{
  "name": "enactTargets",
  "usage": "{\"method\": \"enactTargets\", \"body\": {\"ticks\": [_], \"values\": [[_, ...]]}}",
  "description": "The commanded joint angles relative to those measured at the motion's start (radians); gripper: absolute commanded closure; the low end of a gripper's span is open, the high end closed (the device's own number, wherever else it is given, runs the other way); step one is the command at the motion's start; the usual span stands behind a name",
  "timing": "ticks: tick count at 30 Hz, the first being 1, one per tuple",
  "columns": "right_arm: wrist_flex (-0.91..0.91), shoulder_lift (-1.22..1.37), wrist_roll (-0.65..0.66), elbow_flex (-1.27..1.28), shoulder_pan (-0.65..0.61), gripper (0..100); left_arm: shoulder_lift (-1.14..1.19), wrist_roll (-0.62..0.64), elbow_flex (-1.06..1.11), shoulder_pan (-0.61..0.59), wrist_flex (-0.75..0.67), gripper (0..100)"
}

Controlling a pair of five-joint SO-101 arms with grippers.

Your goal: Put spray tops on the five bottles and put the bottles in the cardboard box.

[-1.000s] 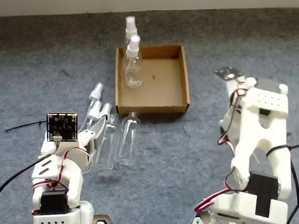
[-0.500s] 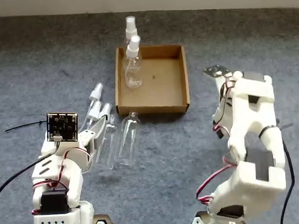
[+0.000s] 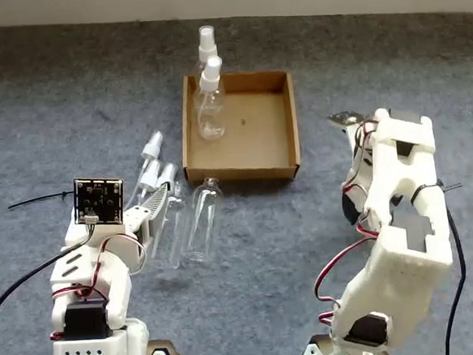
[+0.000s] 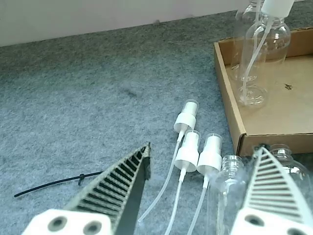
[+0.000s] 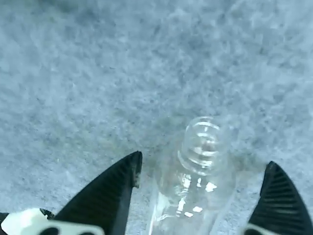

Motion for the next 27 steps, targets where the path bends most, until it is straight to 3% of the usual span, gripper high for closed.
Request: {"method": "enactTargets", "body": {"ticks": [1,12,17,27], "values": [[0.012,-0.008,0.017,-0.05,0.036,67.1,-0.005,0.0,-0.008,-0.007,-0.021,70],[0.018,-0.01,0.043,-0.058,0.051,84.5,-0.005,0.0,-0.007,-0.007,-0.021,70],[0.076,-0.027,-0.048,-0.122,0.053,99.4,-0.005,0.0,-0.007,-0.007,-0.021,70],[0.275,-0.311,-0.212,-0.44,0.039,99.4,0.002,-0.003,-0.071,-0.045,0.02,70]]}}
